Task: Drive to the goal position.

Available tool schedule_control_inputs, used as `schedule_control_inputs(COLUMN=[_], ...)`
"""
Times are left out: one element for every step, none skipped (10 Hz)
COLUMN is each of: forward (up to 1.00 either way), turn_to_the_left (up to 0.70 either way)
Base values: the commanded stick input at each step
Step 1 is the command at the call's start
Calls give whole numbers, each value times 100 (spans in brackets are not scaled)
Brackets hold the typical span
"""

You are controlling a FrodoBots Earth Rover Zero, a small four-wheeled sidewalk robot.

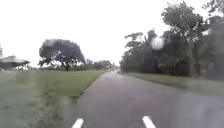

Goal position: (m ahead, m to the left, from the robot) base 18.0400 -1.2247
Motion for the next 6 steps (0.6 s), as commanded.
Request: schedule_control_inputs(forward=[70,70,70,70,70,70], turn_to_the_left=[0,0,0,0,0,0])
